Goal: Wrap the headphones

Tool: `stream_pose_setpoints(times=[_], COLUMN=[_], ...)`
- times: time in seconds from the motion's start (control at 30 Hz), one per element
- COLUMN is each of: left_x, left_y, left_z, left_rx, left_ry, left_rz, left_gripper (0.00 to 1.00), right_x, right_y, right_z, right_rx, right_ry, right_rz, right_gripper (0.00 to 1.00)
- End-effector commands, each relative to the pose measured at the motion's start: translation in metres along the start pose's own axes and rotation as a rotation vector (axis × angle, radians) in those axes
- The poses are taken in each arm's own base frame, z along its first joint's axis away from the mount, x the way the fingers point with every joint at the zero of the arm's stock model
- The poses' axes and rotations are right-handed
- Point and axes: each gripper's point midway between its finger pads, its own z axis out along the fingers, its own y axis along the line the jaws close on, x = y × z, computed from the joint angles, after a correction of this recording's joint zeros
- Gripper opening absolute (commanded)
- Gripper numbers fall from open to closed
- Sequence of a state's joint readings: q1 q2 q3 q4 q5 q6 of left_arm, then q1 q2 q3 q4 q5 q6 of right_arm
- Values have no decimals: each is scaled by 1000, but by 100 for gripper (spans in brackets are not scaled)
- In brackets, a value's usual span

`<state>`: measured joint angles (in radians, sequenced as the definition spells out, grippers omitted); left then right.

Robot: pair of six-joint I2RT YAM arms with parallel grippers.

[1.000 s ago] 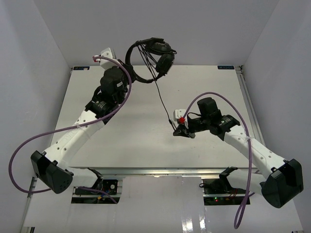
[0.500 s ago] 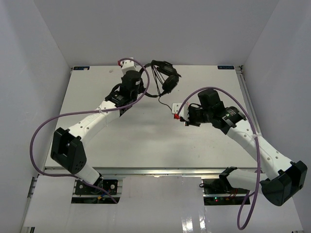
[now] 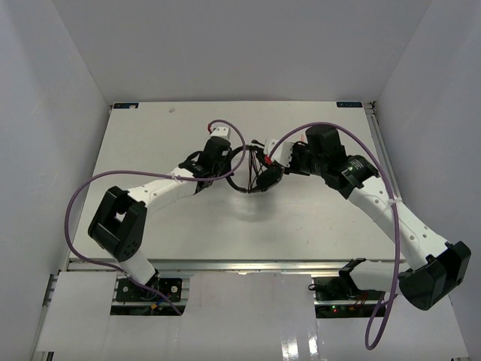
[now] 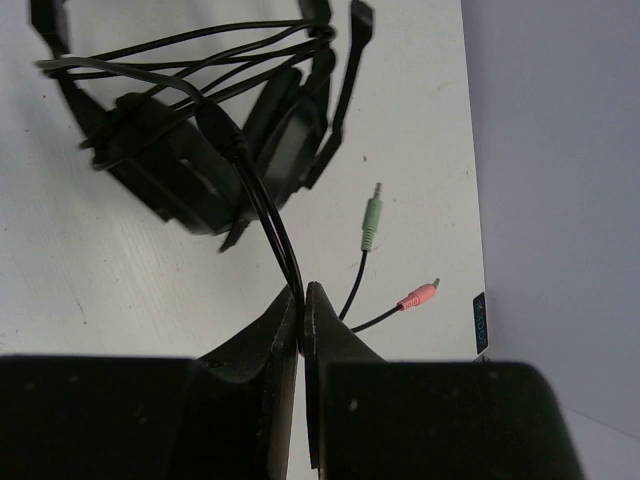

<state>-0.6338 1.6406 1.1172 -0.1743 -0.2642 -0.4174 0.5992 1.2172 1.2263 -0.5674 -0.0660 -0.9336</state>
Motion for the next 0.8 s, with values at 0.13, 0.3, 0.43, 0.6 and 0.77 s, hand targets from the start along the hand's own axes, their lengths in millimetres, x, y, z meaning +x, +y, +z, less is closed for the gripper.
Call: stream_pose_setpoints(times=[0.13, 0.3, 0.43, 0.6, 0.77], left_x=[18, 35, 45, 56, 62], left_y=[-66, -81, -88, -96, -102], left_z=[-48, -69, -80, -81, -81], left_rx=[335, 468, 532, 565, 578], left_ry=[-32, -3, 7, 48, 70], left_rz=[215, 275, 311, 350, 363], left_gripper=[0, 0, 0, 0, 0], right_x=[-1, -2, -4, -17, -20], right_y=[-43, -36, -26, -23, -21], right_z=[5, 12, 17, 20, 23], right_rx=[146, 94, 53, 16, 0], right_ry=[40, 19, -11, -66, -86], right_rz=[-42, -42, -42, 0, 25], right_gripper=[8, 8, 8, 8, 8])
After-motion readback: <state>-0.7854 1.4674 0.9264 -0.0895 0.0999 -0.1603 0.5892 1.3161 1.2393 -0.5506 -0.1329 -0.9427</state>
